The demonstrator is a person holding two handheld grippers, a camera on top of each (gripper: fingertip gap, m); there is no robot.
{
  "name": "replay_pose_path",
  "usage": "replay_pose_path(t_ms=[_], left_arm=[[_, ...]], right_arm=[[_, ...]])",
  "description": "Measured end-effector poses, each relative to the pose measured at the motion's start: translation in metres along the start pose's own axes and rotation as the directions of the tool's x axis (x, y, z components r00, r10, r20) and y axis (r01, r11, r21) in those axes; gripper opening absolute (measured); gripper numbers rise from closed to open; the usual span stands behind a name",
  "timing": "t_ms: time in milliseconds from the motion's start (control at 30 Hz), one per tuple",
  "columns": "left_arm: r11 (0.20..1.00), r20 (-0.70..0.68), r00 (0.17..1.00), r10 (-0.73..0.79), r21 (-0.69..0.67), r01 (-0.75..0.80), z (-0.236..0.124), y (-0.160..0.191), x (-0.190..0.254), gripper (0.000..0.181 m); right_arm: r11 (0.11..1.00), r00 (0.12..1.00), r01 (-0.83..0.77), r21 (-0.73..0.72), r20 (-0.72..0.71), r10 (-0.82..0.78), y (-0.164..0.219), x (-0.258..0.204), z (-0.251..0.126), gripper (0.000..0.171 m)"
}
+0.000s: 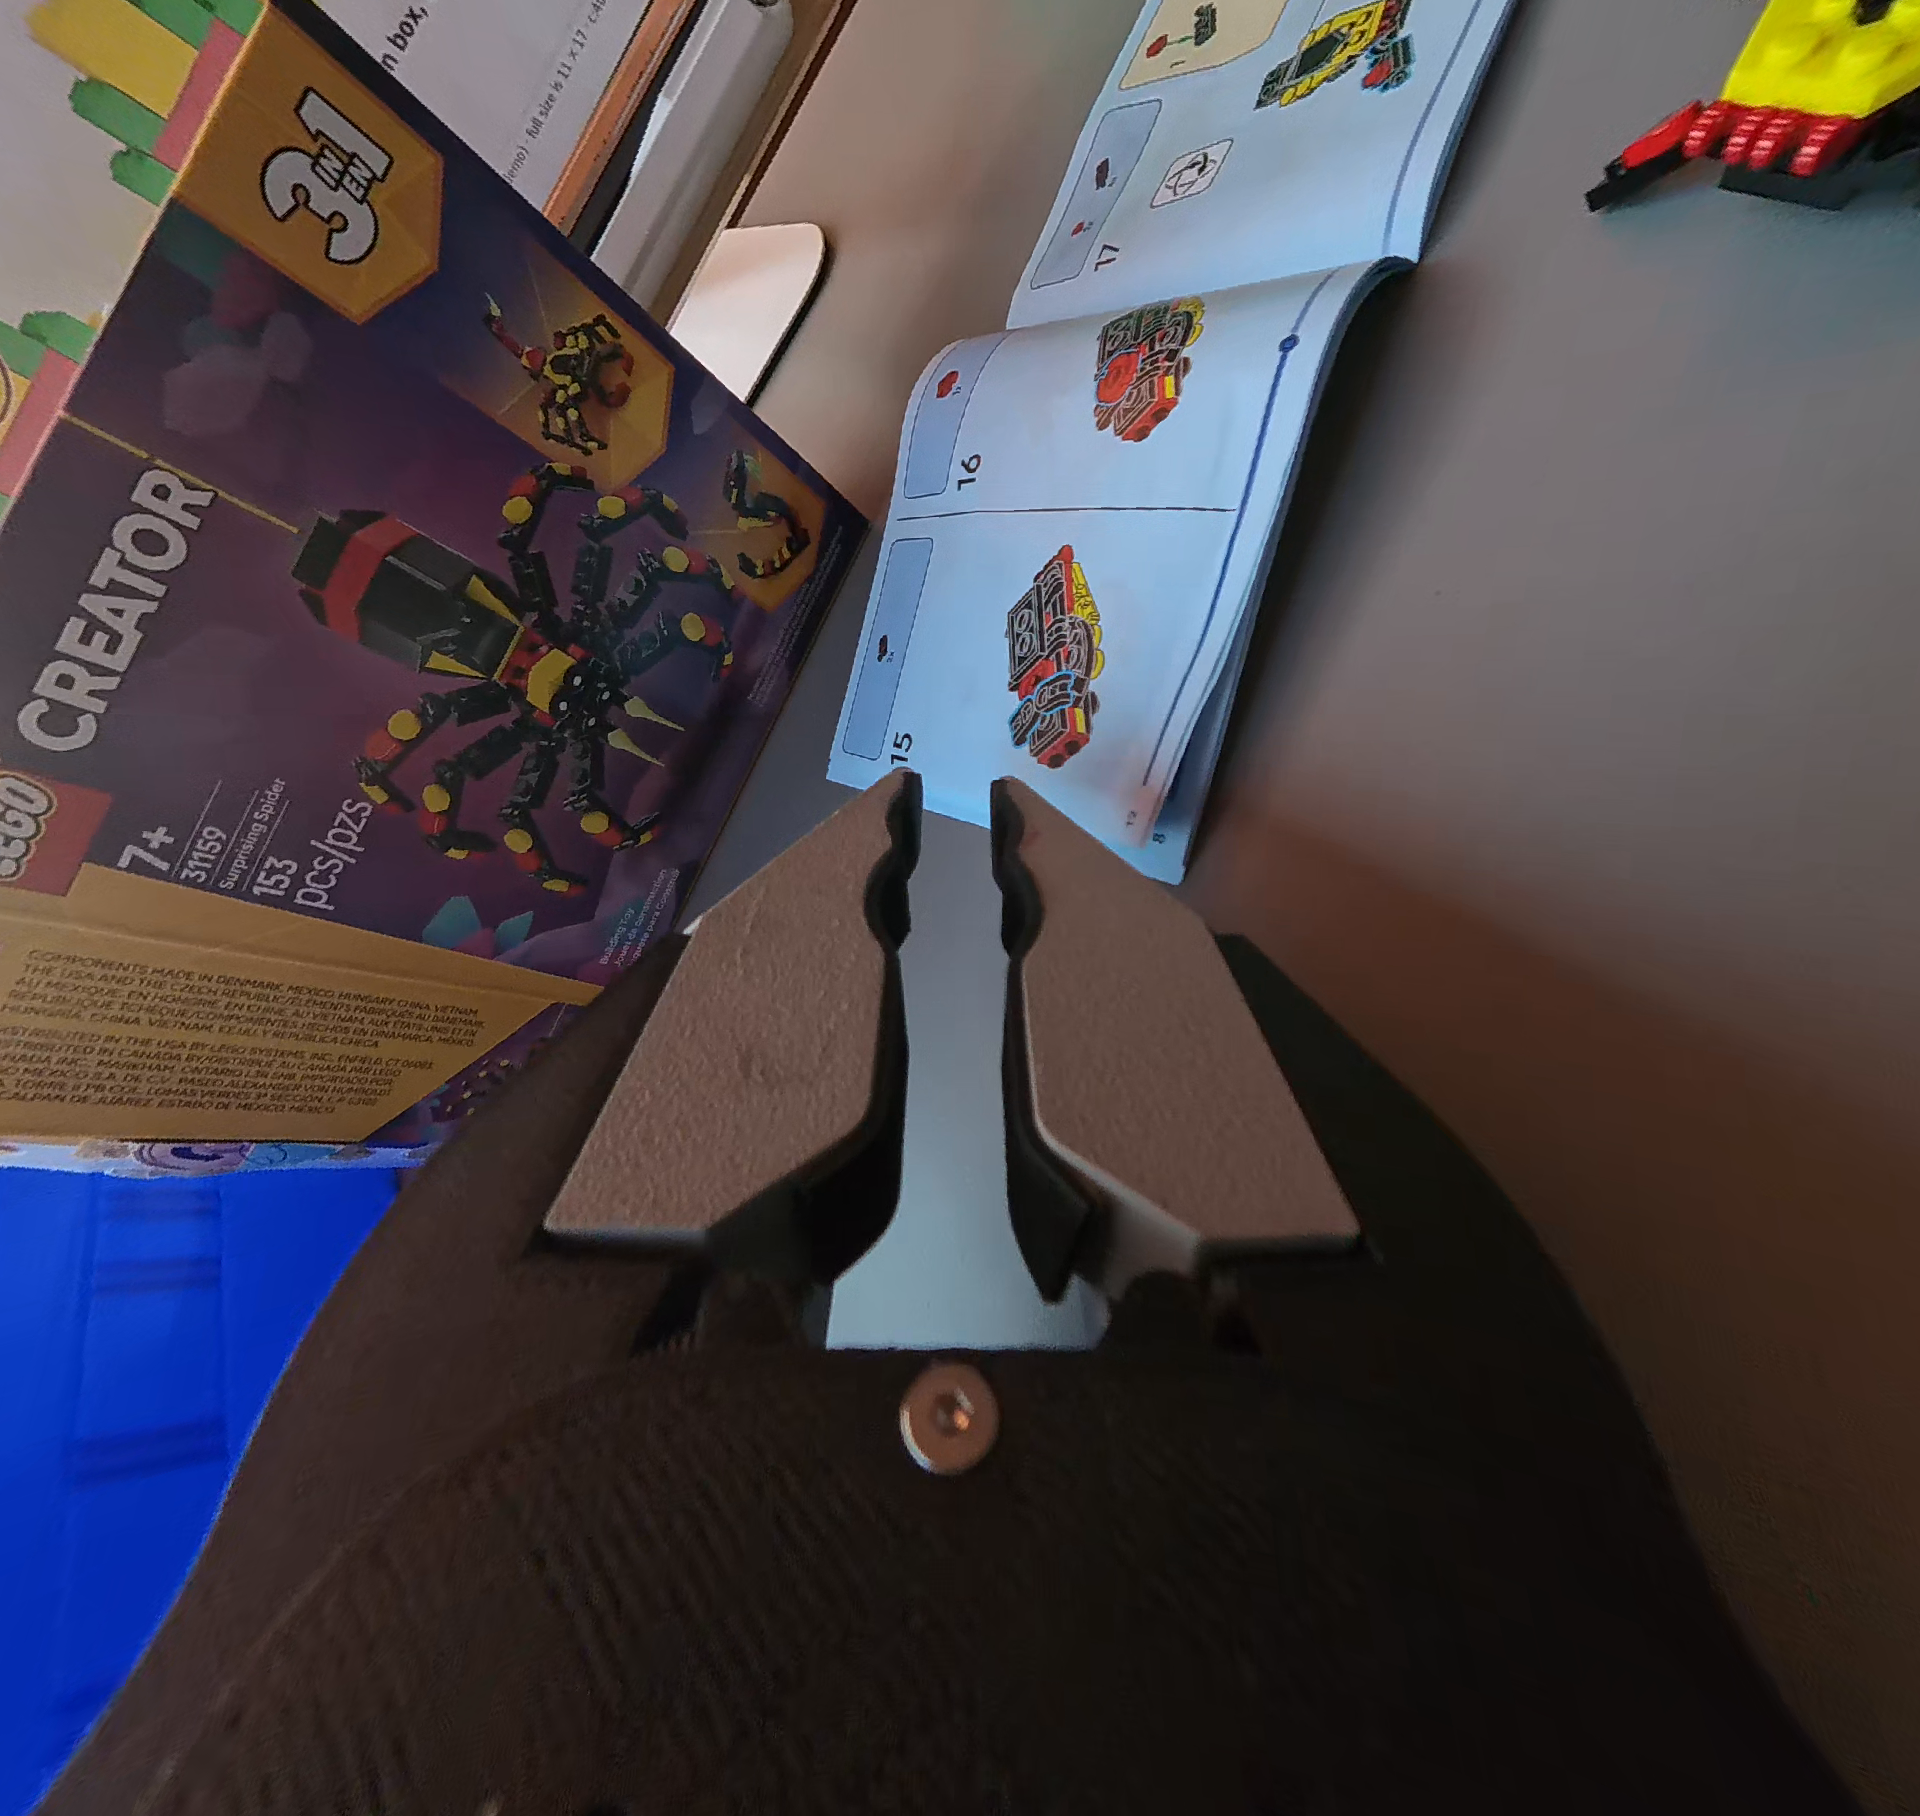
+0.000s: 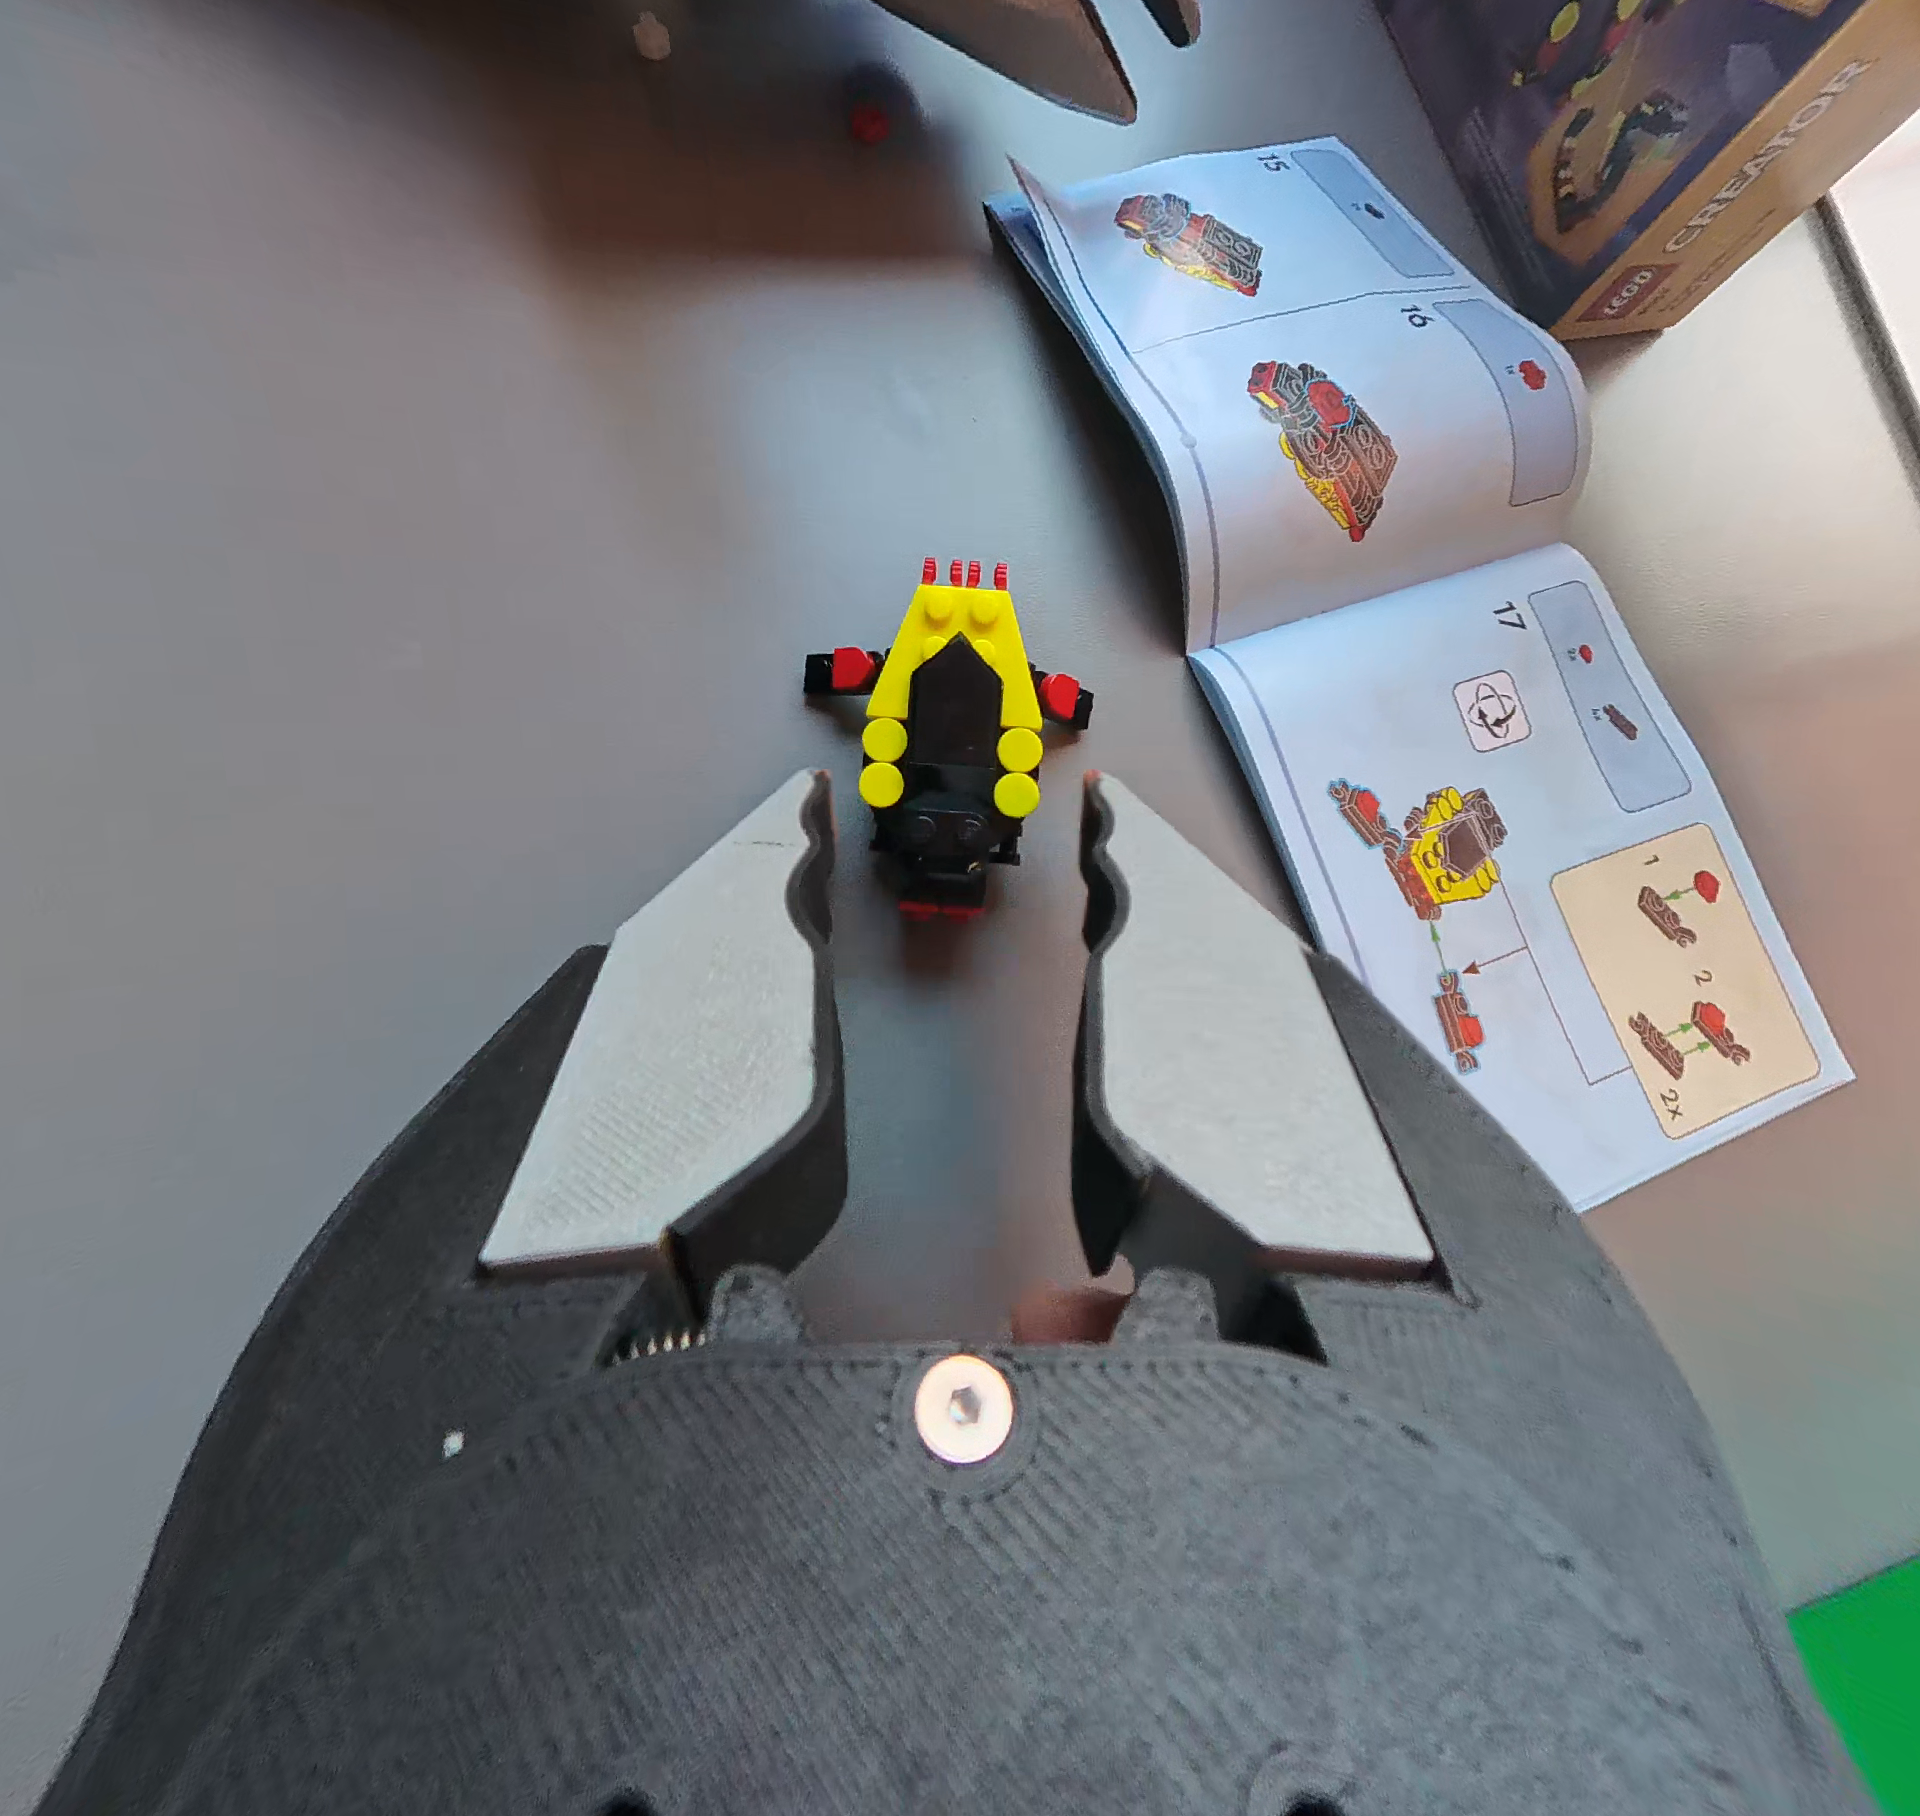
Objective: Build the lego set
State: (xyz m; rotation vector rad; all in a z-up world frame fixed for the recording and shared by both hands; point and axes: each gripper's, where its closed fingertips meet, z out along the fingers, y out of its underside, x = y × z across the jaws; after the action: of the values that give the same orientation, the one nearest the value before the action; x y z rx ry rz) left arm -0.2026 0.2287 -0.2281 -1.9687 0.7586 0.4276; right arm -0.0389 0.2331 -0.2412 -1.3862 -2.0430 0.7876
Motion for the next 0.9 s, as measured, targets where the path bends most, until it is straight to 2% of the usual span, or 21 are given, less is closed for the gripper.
replay_pose_path(t_ms=[33, 233, 633, 900], left_arm=[[1.000, 0.000, 1.000, 0.001, 0.000, -0.001, 0.0000, -0.0002, 0.0002, 0.011], [1.000, -0.001, 1.000, 0.005, 0.004, -0.005, -0.0004, -0.0016, 0.0012, 0.011], [1.000, -0.005, 1.000, 0.009, 0.003, -0.009, 0.0001, -0.0015, 0.0026, 0.011], [1.000, -0.008, 1.000, 0.011, 0.005, -0.011, -0.0001, -0.0020, 0.0036, 0.011]], right_arm=[[1.000, 1.000, -0.001, 0.003, 0.002, 0.001, -0.0008, -0.0006, 0.0001, 0.044], [1.000, 1.000, 0.013, -0.010, -0.019, -0.014, 0.0004, -0.0004, 0.0045, 0.031], [1.000, 0.999, 0.001, 0.024, -0.050, 0.000, -0.0047, 0.0078, -0.0029, 0.031], [1.000, 1.000, -0.001, -0.015, -0.020, 0.001, 0.0039, 0.0043, 0.0018, 0.031]])
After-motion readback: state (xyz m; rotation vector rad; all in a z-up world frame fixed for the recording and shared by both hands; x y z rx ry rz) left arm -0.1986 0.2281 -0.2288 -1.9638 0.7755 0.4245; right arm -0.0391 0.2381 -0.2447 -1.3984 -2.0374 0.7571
